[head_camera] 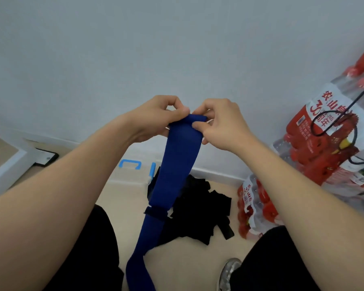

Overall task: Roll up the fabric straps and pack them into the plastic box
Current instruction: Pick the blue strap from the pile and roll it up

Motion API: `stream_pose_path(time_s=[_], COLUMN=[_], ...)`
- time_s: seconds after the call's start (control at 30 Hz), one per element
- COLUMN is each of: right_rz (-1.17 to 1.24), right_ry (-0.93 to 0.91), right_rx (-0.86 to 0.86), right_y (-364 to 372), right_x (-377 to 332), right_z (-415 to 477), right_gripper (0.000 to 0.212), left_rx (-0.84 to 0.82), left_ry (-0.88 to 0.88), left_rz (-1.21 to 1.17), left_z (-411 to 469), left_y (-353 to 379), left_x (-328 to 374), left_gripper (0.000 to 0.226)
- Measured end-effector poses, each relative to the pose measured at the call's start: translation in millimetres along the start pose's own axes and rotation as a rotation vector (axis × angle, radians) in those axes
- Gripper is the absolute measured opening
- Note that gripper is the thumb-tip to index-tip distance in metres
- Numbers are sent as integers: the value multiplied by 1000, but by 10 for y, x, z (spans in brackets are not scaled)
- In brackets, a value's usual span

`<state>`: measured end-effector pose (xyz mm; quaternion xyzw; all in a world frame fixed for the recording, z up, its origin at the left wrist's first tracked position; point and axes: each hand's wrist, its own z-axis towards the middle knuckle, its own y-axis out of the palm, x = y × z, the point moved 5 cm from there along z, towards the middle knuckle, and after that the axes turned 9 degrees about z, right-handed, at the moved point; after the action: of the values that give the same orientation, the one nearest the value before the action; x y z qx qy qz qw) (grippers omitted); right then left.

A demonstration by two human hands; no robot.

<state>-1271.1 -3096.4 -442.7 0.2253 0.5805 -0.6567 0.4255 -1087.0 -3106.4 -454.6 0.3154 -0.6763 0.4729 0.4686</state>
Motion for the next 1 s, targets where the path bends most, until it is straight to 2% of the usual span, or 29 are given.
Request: stream_pose_path(time_s=[0.07,0.13,0.2,0.3,0.43,0.53,0.6,0.7,0.8,0.87,1.0], right_rz=[-49,-38,112,269,213,212,234,250,331,384,432], right_ry=[-49,-35,43,133,83,3,-44,-89,34,126,122], right_rx=[11,-50,-152,-249,-175,-83,-55,-64,-181,-240,-157], right_y=[18,58,79,110,83,13,-10,-11,57,106,119], right_x=[-1,3,37,77,64,44,28,30,108,159,174], right_z=[-34,-66,-90,-168,-201,-193,-207,-241,-275,-296,-276], right_gripper=[16,12,8,22,16,10,16,21,25,33,17], left_rx=[27,32,34,46,46,-29,-31,22,47,59,99], left_ry=[-28,-39,-18,30,77,65,58,100,126,142,151], left_rz=[-6,12,28,22,37,39,10,-72,-82,-41,13], left_z=[-13,-39,-68,-111,-183,-215,-213,-201,-208,-212,-215], left_y=[-3,-44,-87,-122,-97,15,63,77,78,69,20], left_x=[-29,-55,-56,-27,-4,-39,-59,-53,-62,-64,-56], left_gripper=[15,17,25,30,24,27,33,23,11,13,22])
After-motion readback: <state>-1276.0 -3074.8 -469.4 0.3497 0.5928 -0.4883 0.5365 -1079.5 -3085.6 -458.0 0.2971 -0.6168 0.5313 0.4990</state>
